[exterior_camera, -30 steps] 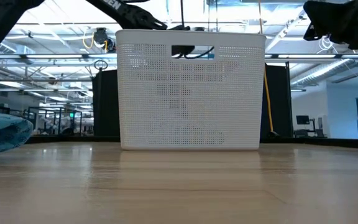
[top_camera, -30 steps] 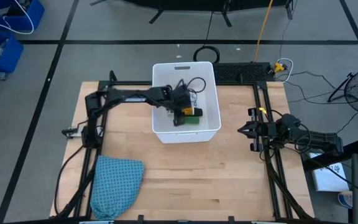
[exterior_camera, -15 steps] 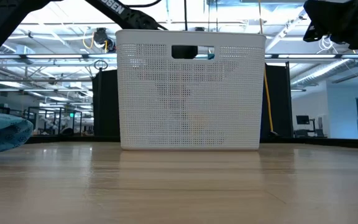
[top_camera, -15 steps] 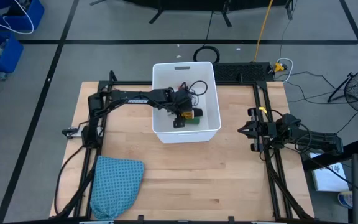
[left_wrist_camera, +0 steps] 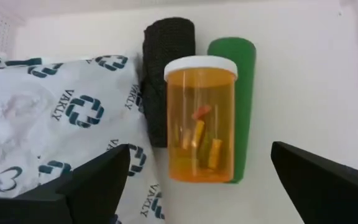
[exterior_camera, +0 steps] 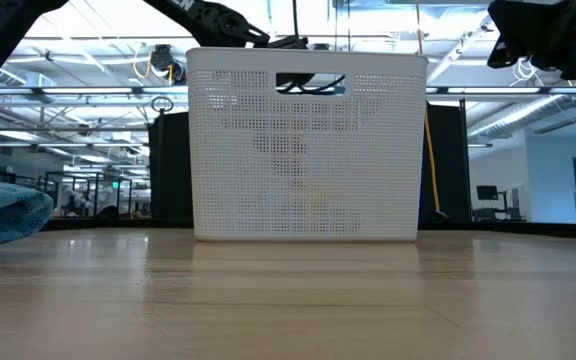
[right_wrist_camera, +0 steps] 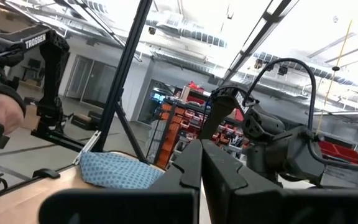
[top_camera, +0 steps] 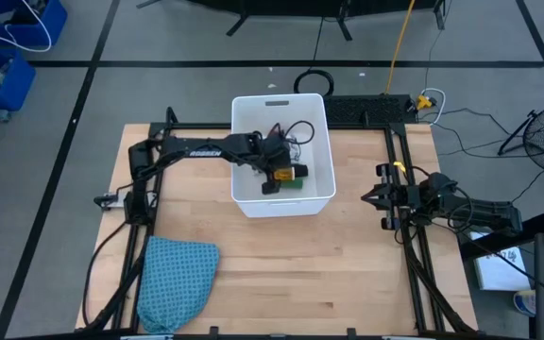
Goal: Pick & place medical supplies in basket/bin
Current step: Return to Home Position
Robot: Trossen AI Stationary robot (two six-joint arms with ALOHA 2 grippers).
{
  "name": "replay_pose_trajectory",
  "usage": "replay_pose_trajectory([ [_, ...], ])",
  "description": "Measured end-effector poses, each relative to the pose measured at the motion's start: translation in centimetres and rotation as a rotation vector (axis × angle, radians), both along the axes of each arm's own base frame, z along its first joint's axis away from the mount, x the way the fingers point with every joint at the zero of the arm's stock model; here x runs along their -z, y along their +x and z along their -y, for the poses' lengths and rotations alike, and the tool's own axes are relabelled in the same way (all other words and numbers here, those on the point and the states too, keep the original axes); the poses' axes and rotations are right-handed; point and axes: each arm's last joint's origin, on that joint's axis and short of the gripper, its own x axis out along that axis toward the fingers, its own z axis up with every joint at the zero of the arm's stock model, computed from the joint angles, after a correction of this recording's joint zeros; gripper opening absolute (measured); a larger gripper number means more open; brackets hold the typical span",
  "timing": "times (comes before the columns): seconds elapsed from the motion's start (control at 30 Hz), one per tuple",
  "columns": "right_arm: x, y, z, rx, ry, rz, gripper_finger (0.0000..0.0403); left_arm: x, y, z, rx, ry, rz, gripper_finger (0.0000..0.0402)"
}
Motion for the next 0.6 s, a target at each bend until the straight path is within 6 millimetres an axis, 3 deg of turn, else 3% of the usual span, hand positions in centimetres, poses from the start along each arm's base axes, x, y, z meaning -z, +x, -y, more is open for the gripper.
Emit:
replay_pose_trajectory([
  [0.07, 0.0, 0.0, 0.0, 0.001, 0.0, 0.004, 0.0, 0.0, 0.0, 0.1, 0.004, 0.033, -0.014, 0.0394],
  [0.17, -0.1, -0.1, 0.0, 0.0, -0.002, 0.015, 0.0, -1.7, -0.5, 0.4, 0.034, 0.086, 0.007, 0.0394],
  [0.3, -0.2, 0.0, 0.0, -0.002, 0.004, 0.016, 0.0, -6.6, -1.9, 1.0, 0.064, 0.169, 0.125, 0.0394],
  [0.47, -0.1, 0.0, 0.0, -0.004, 0.01, 0.004, 0.0, -13.1, -6.2, 2.6, 0.094, 0.199, 0.242, 0.0386],
  [0.6, -0.1, 0.0, 0.0, -0.009, 0.028, -0.002, 0.0, -16.0, -10.3, 4.4, 0.227, 0.111, 0.356, 0.0315],
])
